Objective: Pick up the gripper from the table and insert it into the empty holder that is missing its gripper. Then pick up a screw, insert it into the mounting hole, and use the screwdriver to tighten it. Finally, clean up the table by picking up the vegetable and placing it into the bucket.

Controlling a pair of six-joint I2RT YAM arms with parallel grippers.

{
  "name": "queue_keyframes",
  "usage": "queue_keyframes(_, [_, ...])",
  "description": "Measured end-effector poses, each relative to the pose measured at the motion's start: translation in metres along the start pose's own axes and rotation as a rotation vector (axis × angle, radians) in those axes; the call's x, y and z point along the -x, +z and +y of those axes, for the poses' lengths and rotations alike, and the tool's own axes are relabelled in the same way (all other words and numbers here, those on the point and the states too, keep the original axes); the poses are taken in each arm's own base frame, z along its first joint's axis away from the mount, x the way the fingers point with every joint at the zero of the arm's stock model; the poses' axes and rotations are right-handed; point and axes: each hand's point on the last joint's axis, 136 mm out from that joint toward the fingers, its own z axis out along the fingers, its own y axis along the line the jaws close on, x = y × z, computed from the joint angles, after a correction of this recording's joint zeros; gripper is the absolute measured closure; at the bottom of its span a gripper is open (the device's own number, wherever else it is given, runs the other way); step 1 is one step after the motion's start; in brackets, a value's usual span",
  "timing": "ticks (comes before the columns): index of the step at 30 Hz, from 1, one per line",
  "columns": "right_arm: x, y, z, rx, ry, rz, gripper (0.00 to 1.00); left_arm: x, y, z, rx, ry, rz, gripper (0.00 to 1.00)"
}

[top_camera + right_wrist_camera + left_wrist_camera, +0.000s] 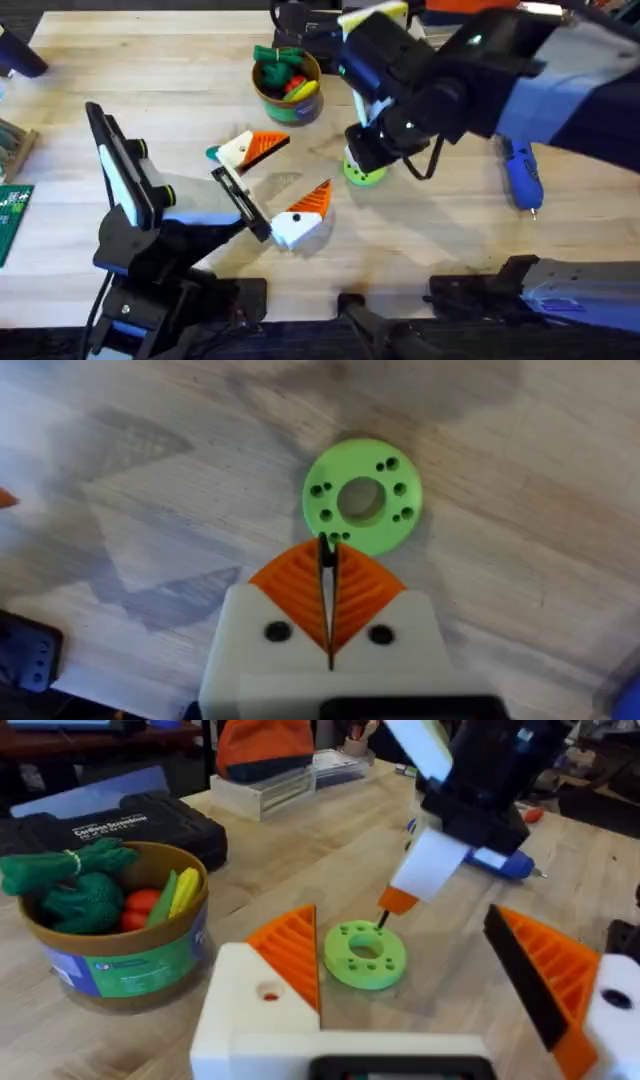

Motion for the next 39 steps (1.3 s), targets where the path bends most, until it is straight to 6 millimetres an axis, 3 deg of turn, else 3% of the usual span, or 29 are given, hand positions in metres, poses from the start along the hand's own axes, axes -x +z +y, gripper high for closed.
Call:
queue_keyframes(9, [0.054,-0.046,0.019,0.073,-0.096,-0.186,0.994,0.0,0.0,0.0,0.0,0.0,0.0,0.015])
queue_keyframes(16, [0.096,-0.088,0.059,0.267,-0.181,-0.359,0.994,0.0,0.0,0.0,0.0,0.0,0.0,0.015])
queue_keyframes(26, [0.098,-0.107,0.104,0.45,-0.268,-0.413,0.994,0.0,0.0,0.0,0.0,0.0,0.0,0.015])
queue_keyframes(39, [0.096,-0.118,0.128,0.461,-0.323,-0.312,0.994,0.0,0.0,0.0,0.0,0.0,0.0,0.015])
